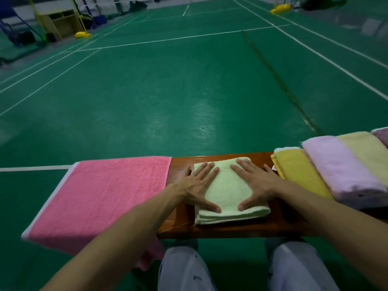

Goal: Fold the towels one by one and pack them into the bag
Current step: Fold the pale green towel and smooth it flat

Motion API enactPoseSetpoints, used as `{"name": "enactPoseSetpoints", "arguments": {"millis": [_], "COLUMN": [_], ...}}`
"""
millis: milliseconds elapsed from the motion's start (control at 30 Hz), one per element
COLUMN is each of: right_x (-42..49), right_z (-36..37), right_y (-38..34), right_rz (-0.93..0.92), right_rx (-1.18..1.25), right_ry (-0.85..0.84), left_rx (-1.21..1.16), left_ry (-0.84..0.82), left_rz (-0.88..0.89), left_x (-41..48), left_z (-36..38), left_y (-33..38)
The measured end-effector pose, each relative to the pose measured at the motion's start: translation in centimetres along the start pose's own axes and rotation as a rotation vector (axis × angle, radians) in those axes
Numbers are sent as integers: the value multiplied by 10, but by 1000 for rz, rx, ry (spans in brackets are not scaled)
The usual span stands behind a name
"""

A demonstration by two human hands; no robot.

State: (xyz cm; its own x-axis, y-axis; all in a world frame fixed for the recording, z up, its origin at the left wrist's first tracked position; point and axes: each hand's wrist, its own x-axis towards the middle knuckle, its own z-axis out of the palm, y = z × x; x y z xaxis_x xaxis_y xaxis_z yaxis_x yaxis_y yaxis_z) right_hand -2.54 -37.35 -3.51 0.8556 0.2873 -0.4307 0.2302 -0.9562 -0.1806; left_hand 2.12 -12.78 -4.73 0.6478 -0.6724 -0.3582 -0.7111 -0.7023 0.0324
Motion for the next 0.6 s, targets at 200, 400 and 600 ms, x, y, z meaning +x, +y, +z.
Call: {"name": "enactPoseSetpoints", "arguments": {"millis": [200,400,600], "right_x": [13,32,39], "right_z": [-55,-51,-43], "right_y": [5,-10,-13], "right_rz": [255,429,439], "right_rx": [677,1155,1377], "right_ry": [574,253,255], "left_rx": [-705,-1310,-1262], "left_ry": [499,289,308], "left_rz": [-381,-633,-664], "left_x": [4,12,27], "left_z": [-43,-49,-49], "left_y": [-3,11,9]}}
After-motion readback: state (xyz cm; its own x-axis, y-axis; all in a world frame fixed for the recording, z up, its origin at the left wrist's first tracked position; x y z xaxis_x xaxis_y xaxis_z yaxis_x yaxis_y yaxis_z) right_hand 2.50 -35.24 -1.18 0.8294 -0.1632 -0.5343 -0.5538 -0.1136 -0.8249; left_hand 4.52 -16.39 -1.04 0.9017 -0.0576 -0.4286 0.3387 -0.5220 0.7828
